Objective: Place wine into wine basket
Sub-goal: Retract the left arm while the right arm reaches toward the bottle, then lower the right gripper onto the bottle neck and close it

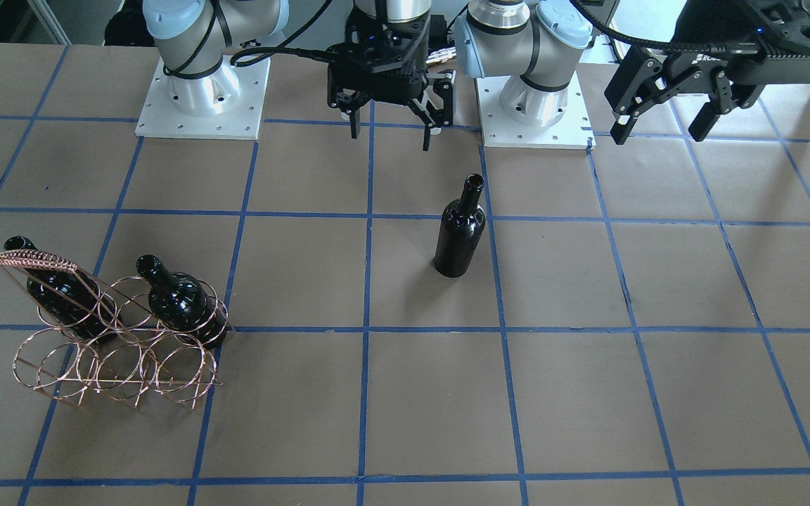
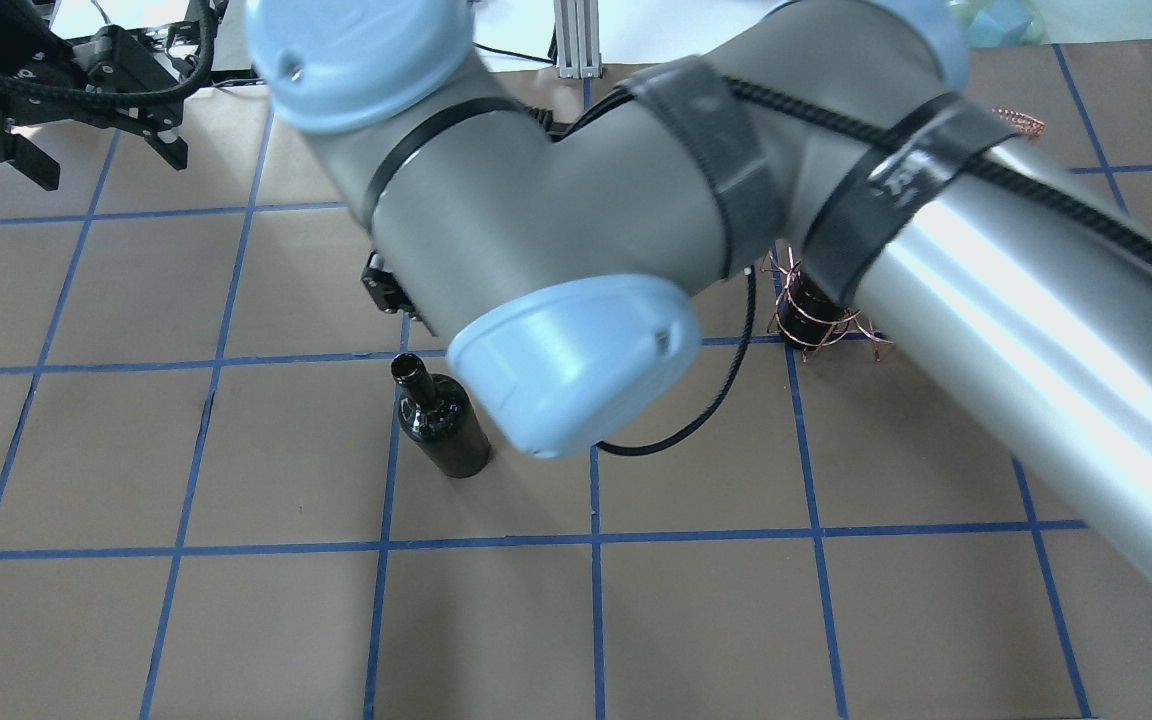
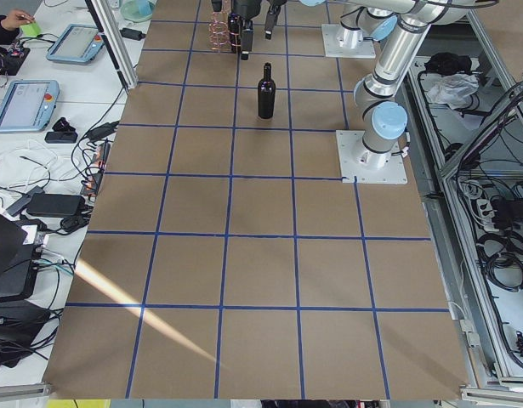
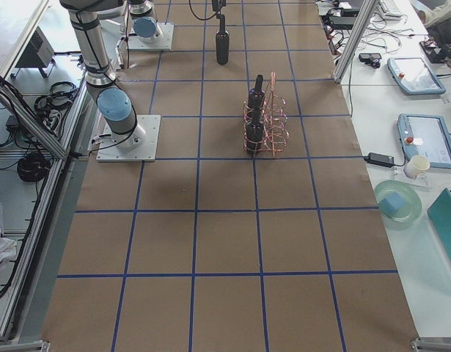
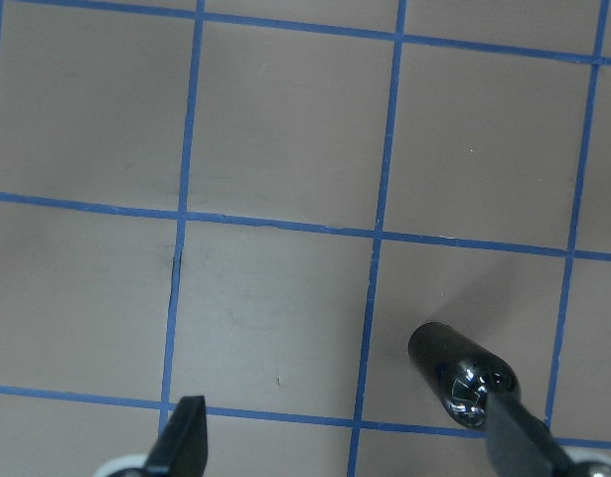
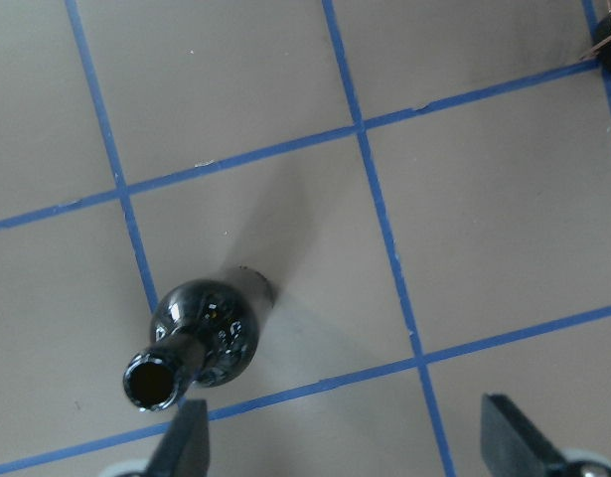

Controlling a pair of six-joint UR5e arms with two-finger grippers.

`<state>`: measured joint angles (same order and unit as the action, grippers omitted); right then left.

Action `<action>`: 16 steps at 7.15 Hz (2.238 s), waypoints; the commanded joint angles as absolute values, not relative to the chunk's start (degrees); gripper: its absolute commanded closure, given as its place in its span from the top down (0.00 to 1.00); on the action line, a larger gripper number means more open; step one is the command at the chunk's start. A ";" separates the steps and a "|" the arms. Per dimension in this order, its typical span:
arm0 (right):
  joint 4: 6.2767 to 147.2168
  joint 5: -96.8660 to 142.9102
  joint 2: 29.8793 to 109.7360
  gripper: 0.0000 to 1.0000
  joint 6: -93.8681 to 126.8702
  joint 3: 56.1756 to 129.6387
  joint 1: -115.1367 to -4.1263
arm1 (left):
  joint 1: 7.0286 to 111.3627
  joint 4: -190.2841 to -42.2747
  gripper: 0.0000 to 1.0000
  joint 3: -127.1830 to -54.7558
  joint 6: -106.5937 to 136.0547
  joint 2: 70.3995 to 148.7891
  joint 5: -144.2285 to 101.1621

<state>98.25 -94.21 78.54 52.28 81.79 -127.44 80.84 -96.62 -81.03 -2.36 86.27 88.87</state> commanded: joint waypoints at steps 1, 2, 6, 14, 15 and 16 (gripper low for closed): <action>103.42 -94.31 73.06 0.94 56.95 81.39 -131.21 | 80.60 -96.59 1.00 -81.04 -2.46 86.31 88.94; 103.53 -94.39 71.99 0.94 56.34 81.47 -131.57 | 80.51 -96.42 1.00 -81.04 -2.46 86.31 88.86; 106.70 -94.39 69.79 0.90 56.08 81.83 -131.57 | 80.33 -96.24 1.00 -81.04 -2.46 86.22 88.95; 108.72 -92.90 69.52 0.31 54.14 82.35 -131.57 | 80.33 -96.24 1.00 -81.04 -2.46 86.22 88.86; 108.63 -92.29 69.52 0.35 54.84 82.35 -131.57 | 80.42 -96.24 1.00 -81.12 -2.37 86.22 88.77; 108.89 -91.42 69.52 0.56 54.32 82.79 -131.57 | 80.51 -96.24 1.00 -81.12 -2.37 86.22 88.77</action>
